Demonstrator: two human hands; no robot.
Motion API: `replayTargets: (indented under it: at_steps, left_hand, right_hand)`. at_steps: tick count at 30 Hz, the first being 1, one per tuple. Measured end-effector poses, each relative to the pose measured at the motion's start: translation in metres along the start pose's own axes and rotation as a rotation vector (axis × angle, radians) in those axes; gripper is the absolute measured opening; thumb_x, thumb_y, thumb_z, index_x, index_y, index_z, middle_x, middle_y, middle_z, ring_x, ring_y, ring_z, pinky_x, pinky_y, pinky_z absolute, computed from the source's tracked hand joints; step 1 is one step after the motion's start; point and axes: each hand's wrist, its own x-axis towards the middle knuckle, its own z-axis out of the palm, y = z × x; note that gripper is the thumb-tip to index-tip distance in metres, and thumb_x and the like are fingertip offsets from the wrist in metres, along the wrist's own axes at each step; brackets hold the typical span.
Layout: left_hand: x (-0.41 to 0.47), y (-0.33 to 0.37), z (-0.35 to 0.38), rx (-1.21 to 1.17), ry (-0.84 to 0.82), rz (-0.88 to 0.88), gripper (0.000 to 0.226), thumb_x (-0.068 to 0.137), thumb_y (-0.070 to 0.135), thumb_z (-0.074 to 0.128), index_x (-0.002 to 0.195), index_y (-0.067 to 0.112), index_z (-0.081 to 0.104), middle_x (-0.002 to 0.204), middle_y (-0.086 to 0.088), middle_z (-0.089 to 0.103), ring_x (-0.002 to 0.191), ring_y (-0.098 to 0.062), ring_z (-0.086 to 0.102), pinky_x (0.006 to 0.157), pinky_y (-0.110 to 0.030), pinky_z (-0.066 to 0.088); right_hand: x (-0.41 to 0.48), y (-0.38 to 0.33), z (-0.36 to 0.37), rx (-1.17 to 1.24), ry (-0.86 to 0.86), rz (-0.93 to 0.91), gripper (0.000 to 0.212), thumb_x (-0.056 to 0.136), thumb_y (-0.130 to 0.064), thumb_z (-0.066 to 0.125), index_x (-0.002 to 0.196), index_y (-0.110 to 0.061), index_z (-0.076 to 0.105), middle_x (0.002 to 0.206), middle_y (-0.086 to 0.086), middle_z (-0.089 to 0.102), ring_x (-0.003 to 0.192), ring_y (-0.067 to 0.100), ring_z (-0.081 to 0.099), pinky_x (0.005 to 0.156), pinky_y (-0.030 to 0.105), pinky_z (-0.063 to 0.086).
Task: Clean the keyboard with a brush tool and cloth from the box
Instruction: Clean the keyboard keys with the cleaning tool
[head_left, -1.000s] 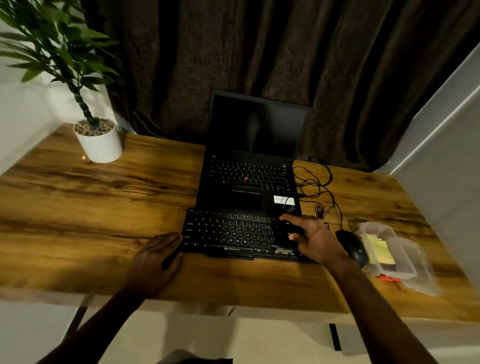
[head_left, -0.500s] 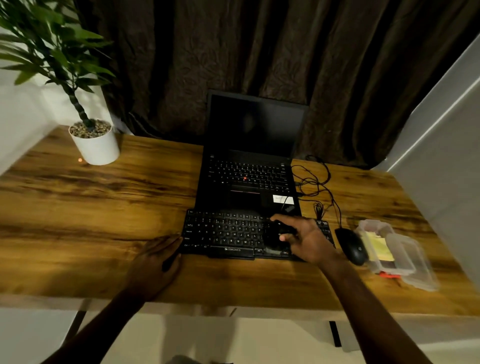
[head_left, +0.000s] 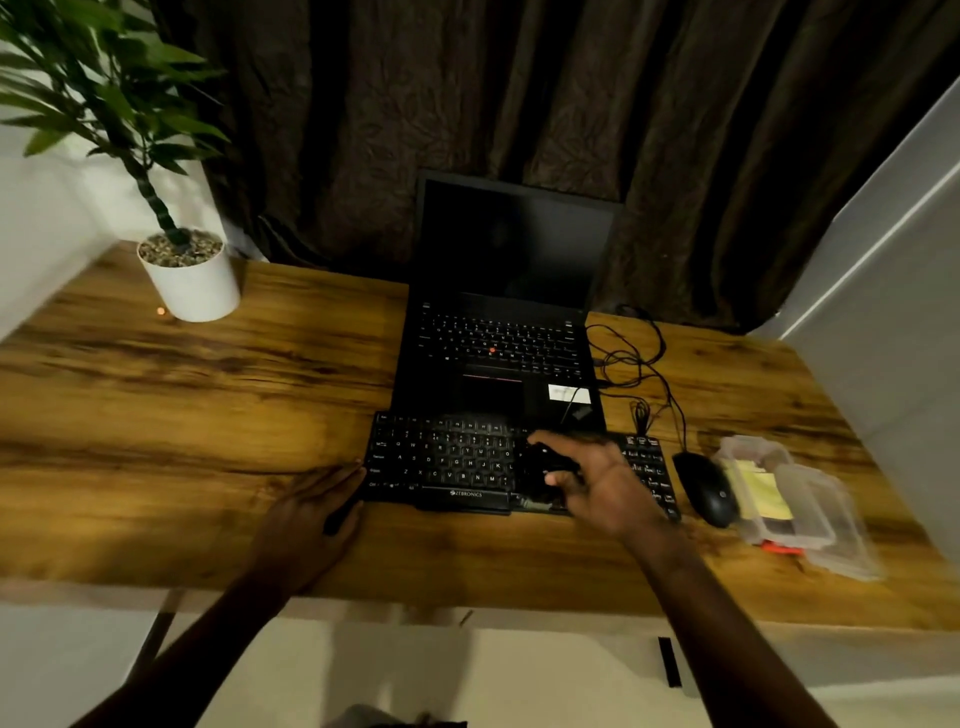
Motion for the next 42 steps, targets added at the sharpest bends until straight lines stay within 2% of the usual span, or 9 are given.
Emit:
replayTargets:
  at_steps: [4, 8, 13, 18, 22, 26, 32, 35, 42]
  left_hand:
    - [0.0, 0.002, 0.0, 0.02, 0.02, -0.012, 0.065, 0.103, 0.057, 0.028, 0.125, 0.012, 0.07, 0.128, -0.004, 0.068, 0.118, -0.02, 0.06, 0.102, -0.036, 0.043]
    - [-0.002, 0.002, 0.002, 0.022, 0.007, -0.03, 0.063, 0.103, 0.058, 0.031, 0.127, 0.014, 0.069, 0.13, -0.002, 0.067, 0.119, -0.02, 0.062, 0.101, -0.037, 0.044]
    - [0.0, 0.004, 0.0, 0.005, 0.011, -0.039, 0.062, 0.103, 0.057, 0.032, 0.126, 0.013, 0.07, 0.13, -0.002, 0.067, 0.118, -0.02, 0.062, 0.105, -0.032, 0.041]
    - [-0.001, 0.001, 0.002, 0.005, -0.011, -0.04, 0.061, 0.103, 0.056, 0.033, 0.127, 0.014, 0.069, 0.131, -0.002, 0.067, 0.118, -0.022, 0.063, 0.104, -0.035, 0.043]
    - [-0.002, 0.002, 0.001, 0.015, -0.012, -0.063, 0.063, 0.102, 0.059, 0.031, 0.127, 0.015, 0.069, 0.131, -0.001, 0.067, 0.119, -0.022, 0.062, 0.102, -0.034, 0.042]
    - [-0.001, 0.005, 0.0, 0.012, 0.006, -0.06, 0.063, 0.102, 0.058, 0.031, 0.126, 0.014, 0.07, 0.128, -0.002, 0.068, 0.118, -0.022, 0.062, 0.101, -0.034, 0.042]
    - [-0.002, 0.005, -0.001, 0.023, -0.011, -0.07, 0.054, 0.1, 0.053, 0.04, 0.127, 0.016, 0.069, 0.126, -0.003, 0.07, 0.118, -0.021, 0.063, 0.099, -0.035, 0.05]
    - [-0.002, 0.003, 0.0, 0.025, -0.013, -0.075, 0.05, 0.097, 0.05, 0.045, 0.125, 0.017, 0.07, 0.123, -0.004, 0.071, 0.117, -0.022, 0.064, 0.098, -0.034, 0.05]
    - [0.0, 0.004, -0.002, 0.029, 0.017, -0.041, 0.054, 0.101, 0.051, 0.04, 0.122, 0.014, 0.072, 0.119, -0.006, 0.072, 0.113, -0.023, 0.065, 0.097, -0.034, 0.048]
  right_hand:
    - [-0.001, 0.024, -0.009, -0.044, 0.036, 0.025, 0.07, 0.094, -0.02, 0.062, 0.131, -0.071, 0.032, 0.141, 0.005, 0.049, 0.082, 0.003, 0.049, 0.093, 0.037, 0.054]
    - [0.002, 0.011, -0.003, -0.088, 0.012, 0.019, 0.064, 0.095, -0.02, 0.061, 0.14, -0.059, 0.036, 0.147, 0.003, 0.04, 0.128, 0.018, 0.043, 0.113, 0.041, 0.036]
    - [0.011, -0.015, 0.015, 0.027, -0.017, -0.095, 0.064, 0.094, -0.02, 0.062, 0.138, -0.06, 0.039, 0.145, 0.006, 0.044, 0.133, 0.022, 0.04, 0.112, 0.05, 0.038]
    - [0.013, 0.005, 0.005, 0.013, -0.022, -0.039, 0.069, 0.092, -0.018, 0.065, 0.135, -0.064, 0.038, 0.143, 0.003, 0.05, 0.094, 0.011, 0.056, 0.094, 0.051, 0.055]
    - [0.01, 0.017, 0.0, -0.089, -0.001, -0.01, 0.072, 0.091, -0.017, 0.065, 0.139, -0.061, 0.034, 0.139, 0.005, 0.051, 0.093, 0.012, 0.054, 0.092, 0.041, 0.056]
    - [0.016, -0.007, 0.017, -0.078, -0.027, -0.106, 0.071, 0.091, -0.022, 0.064, 0.137, -0.065, 0.031, 0.135, 0.005, 0.055, 0.112, 0.018, 0.058, 0.096, 0.042, 0.055]
    - [0.022, -0.031, 0.031, -0.013, -0.056, -0.155, 0.061, 0.094, -0.025, 0.064, 0.138, -0.058, 0.037, 0.137, 0.009, 0.052, 0.079, 0.008, 0.056, 0.073, 0.03, 0.056]
    - [0.021, -0.02, 0.02, -0.067, -0.033, -0.149, 0.065, 0.092, -0.023, 0.065, 0.139, -0.056, 0.035, 0.136, 0.008, 0.056, 0.097, 0.016, 0.062, 0.085, 0.04, 0.059]
    - [0.021, -0.037, 0.024, -0.145, -0.06, -0.15, 0.062, 0.093, -0.028, 0.064, 0.141, -0.052, 0.033, 0.132, 0.013, 0.052, 0.105, 0.024, 0.059, 0.093, 0.042, 0.055]
